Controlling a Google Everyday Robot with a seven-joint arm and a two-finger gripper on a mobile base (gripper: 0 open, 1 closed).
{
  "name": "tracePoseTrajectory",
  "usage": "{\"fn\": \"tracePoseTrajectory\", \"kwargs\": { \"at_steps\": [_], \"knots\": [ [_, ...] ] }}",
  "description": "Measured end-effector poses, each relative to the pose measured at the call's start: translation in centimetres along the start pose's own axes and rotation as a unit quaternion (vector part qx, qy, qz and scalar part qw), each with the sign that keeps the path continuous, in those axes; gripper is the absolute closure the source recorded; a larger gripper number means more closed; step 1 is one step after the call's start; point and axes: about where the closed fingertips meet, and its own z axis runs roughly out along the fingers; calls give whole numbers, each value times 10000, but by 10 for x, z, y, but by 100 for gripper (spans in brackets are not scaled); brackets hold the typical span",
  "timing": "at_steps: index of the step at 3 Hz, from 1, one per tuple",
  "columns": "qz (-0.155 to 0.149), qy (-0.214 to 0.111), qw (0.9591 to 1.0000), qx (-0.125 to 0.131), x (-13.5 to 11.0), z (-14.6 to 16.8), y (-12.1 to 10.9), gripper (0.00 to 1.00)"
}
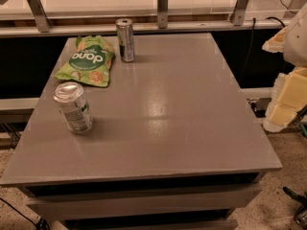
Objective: Pick 7up can
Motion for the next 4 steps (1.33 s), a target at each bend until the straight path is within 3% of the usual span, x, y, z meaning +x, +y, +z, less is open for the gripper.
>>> {"fn": "tracePoseTrajectory", "kwargs": {
  "at_steps": [3, 4],
  "knots": [
    [-210, -68, 9997, -80, -14, 11, -3, 0],
    [-352, -516, 9979, -162, -34, 13, -6, 0]
  ]
}}
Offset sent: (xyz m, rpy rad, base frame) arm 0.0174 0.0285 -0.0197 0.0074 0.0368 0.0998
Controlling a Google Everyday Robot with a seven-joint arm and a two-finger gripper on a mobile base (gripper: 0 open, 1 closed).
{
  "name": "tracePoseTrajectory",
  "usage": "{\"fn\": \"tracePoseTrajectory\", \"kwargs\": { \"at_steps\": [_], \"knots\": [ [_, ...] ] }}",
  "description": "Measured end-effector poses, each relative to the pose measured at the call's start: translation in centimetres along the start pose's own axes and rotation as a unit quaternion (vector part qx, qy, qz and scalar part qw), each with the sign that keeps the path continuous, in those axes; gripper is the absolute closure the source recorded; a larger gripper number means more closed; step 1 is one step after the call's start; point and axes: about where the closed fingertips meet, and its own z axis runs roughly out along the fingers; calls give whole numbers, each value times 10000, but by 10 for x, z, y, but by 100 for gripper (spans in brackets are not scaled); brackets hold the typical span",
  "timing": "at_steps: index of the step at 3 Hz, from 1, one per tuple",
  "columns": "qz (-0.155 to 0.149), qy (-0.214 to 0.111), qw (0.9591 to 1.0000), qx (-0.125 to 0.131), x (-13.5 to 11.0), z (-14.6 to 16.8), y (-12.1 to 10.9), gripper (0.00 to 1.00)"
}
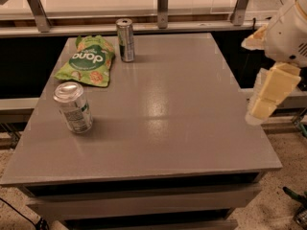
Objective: Pick 7up can
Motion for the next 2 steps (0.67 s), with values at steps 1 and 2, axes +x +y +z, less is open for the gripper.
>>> {"fn": "tracePoseTrajectory", "kwargs": {
  "at_steps": [1, 2],
  "knots": [
    [-587, -1192, 9908, -248, -63, 13, -18, 0],
    [-1198, -2271, 9647, -590, -139, 23, -15, 0]
  ]
}}
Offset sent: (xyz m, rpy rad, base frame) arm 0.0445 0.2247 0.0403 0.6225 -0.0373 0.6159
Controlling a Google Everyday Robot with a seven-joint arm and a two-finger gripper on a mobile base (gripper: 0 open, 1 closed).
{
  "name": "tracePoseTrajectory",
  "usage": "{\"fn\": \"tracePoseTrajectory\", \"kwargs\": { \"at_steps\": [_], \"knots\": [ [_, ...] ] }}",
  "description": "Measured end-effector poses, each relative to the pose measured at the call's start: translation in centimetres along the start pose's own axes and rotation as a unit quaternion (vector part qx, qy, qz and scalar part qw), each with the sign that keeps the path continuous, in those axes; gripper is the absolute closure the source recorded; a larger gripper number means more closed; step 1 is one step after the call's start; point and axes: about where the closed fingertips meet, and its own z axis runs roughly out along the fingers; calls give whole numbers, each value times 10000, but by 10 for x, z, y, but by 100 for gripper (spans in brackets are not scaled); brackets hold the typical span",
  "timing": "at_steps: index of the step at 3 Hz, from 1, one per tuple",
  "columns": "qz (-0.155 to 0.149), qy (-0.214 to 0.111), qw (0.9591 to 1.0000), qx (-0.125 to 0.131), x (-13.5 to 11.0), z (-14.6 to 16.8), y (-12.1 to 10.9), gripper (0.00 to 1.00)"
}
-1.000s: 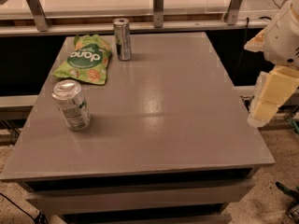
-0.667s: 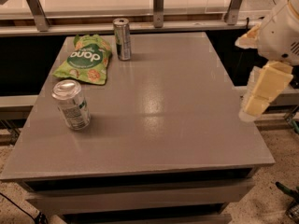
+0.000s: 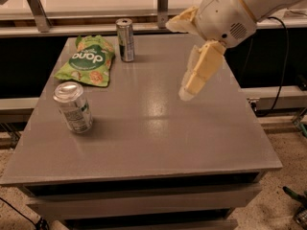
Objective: Pick 7up can
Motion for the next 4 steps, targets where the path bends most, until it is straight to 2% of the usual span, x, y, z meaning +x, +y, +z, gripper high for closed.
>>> {"fn": "tracePoseTrajectory", "kwargs": {
  "at_steps": [1, 2, 3, 4],
  "knots": [
    [-540, -760, 9953, -252, -61, 42, -8, 0],
    [-542, -761, 9953, -253, -61, 42, -8, 0],
    [-606, -891, 9934, -383, -67, 49, -8, 0],
    [-619, -1089, 9906, -551, -76, 83, -5, 0]
  ]
}}
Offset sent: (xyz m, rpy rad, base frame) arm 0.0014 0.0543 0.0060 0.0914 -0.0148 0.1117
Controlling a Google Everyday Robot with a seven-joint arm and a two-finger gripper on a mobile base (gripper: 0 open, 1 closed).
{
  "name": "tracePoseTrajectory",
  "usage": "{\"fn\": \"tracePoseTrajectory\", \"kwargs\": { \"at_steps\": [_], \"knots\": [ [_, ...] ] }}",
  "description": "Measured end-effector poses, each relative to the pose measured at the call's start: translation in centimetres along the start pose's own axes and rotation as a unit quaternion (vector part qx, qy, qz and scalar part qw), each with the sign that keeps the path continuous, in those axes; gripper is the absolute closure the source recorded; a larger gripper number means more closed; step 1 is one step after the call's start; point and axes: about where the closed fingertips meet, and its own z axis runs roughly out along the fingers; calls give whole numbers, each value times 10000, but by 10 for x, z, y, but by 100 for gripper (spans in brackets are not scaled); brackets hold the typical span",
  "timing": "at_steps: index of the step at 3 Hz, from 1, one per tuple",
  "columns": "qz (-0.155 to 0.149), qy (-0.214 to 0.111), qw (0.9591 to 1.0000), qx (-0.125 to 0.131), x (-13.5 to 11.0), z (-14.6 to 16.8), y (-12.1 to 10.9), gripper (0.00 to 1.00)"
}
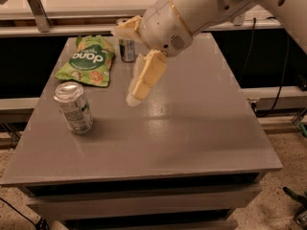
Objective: Pick 7up can
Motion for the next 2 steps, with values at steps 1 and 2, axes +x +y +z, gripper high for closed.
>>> {"fn": "tracePoseTrajectory", "kwargs": {
  "at_steps": [1, 2],
  "knots": [
    [52, -165, 9997, -181, 1, 40, 2, 0],
    [182, -297, 9990, -285, 2, 70, 5, 0]
  ]
}}
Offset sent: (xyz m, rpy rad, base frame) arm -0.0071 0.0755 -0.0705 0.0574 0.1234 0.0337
